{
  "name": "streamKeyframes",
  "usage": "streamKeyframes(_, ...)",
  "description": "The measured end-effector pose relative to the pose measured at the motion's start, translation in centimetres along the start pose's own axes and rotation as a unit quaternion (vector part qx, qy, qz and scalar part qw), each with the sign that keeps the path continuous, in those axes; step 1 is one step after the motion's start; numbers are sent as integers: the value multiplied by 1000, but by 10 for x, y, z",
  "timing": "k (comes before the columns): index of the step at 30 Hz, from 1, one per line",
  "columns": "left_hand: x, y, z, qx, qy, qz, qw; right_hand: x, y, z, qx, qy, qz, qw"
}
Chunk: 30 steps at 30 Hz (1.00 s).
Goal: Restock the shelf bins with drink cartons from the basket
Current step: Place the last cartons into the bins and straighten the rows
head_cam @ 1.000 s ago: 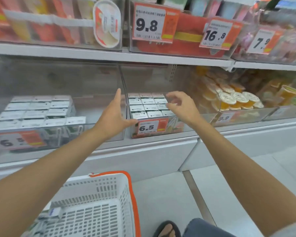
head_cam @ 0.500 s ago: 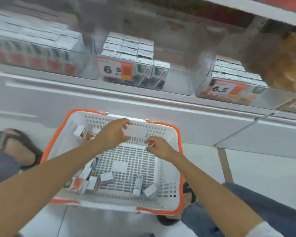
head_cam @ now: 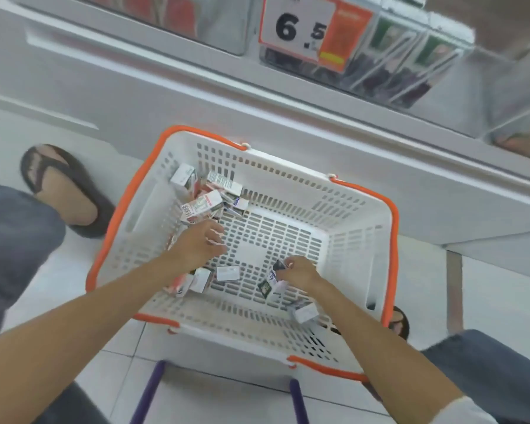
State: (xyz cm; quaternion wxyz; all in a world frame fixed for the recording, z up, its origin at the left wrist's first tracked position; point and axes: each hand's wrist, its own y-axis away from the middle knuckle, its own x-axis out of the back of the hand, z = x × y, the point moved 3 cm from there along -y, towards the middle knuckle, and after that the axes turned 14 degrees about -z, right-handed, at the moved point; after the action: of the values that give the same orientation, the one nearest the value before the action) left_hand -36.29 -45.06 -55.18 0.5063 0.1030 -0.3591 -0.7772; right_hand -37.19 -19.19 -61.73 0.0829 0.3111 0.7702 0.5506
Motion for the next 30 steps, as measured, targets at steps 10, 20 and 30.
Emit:
streamKeyframes(10,-44,-8,-2,83,267,-64,958,26,55,-7,146,-20,-116,982)
streamKeyframes(20,-32,-6,-15,94,169,-18,981,-10,12,57,37,84,0,996)
streamKeyframes(30,-17,18,84,-26,202,-153,967,76,122,-121,277,118,37,953)
